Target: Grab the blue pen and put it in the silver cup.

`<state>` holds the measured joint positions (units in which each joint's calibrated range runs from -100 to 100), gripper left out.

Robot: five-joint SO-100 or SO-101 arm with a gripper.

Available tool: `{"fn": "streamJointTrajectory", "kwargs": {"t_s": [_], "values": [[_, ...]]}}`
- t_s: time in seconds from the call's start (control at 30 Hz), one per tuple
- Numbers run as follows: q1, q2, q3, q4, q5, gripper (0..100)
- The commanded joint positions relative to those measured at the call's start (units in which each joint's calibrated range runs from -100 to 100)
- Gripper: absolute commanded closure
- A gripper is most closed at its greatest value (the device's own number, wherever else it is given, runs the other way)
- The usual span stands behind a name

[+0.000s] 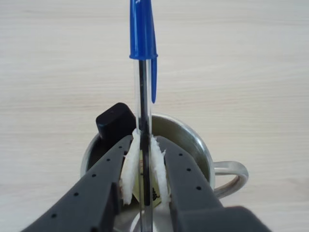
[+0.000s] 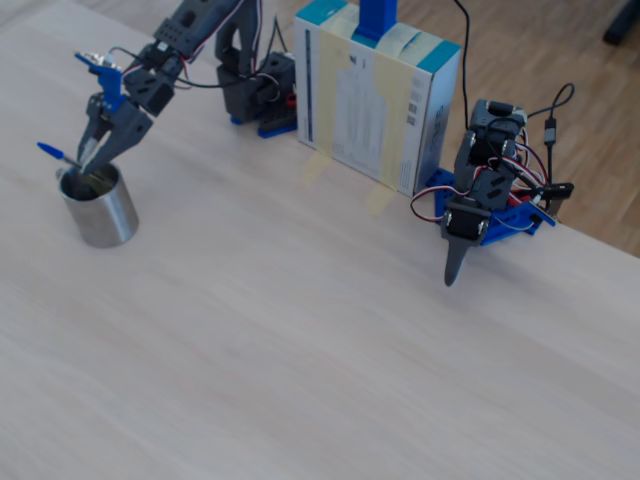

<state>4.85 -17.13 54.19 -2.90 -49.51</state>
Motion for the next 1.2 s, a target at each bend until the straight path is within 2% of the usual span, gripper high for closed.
{"fn": "streamJointTrajectory", "kwargs": {"t_s": [0.0, 0.43, 0.7, 0.8, 0.97, 1.17], "values": [[-0.1, -1.2, -1.2, -0.7, 0.4, 97], [-0.1, -1.2, -1.9, -0.7, 0.4, 97], [-0.2, -1.3, -1.9, -0.7, 0.4, 81], [-0.2, -2.7, -2.4, -0.6, 2.3, 78], [-0.1, -5.0, -2.3, -0.5, 4.2, 67], [-0.1, -6.0, -1.7, -0.1, 3.7, 64]]}}
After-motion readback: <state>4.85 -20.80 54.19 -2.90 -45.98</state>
